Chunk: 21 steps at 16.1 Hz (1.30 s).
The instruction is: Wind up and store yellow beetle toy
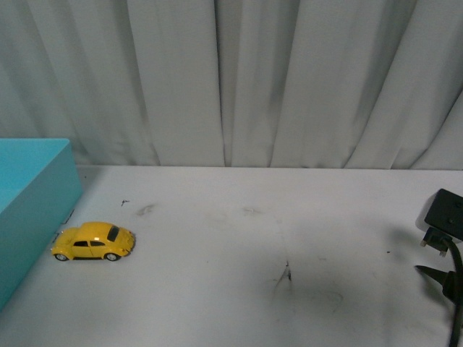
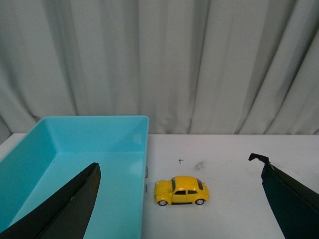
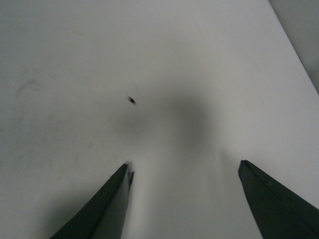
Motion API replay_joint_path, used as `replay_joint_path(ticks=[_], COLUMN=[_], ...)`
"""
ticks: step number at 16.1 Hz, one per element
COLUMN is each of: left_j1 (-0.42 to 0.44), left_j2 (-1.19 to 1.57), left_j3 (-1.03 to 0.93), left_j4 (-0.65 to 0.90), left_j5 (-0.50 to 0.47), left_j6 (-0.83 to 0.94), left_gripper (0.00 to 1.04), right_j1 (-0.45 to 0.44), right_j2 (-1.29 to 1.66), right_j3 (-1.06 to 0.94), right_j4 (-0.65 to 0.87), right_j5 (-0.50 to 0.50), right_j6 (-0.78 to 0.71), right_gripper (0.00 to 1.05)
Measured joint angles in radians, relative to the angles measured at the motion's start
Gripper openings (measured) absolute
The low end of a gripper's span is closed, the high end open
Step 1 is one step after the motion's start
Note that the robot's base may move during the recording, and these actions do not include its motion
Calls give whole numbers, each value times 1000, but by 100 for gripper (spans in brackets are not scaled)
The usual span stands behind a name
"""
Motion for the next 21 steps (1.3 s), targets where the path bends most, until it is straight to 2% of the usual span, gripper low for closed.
replay_joint_path(ticks=[2, 3, 4, 6, 9, 10, 15, 18, 20, 21], left_j1=[0, 0, 0, 0, 0, 0, 0, 0, 0, 0], left_j2=[0, 0, 0, 0, 0, 0, 0, 0, 0, 0], left_j3=[0, 0, 0, 0, 0, 0, 0, 0, 0, 0], left_j4=[1, 0, 0, 0, 0, 0, 0, 0, 0, 0], left_j5=[-4, -3, -2, -3, -3, -2, -3, -3, -3, -2], left_j6=[0, 0, 0, 0, 0, 0, 0, 0, 0, 0], left_gripper=[98, 98, 98, 98, 98, 98, 98, 98, 98, 98], right_j1=[26, 27, 29, 54, 72, 116, 130, 130, 130, 130], right_j2=[-134, -237, -299, -386, -550, -623, -771, -964, -1154, -1229], right_j3=[-241, -301, -343, -465, -549, -580, -644, -690, -692, -692], right_j4=[476, 626, 667, 643, 654, 655, 582, 438, 245, 196], right_j5=[212, 234, 240, 257, 283, 327, 328, 329, 329, 329], right_j6=[522, 746, 837, 949, 990, 998, 999, 999, 1000, 1001], right_gripper=[44, 32, 23, 1, 2, 2, 2, 2, 2, 2])
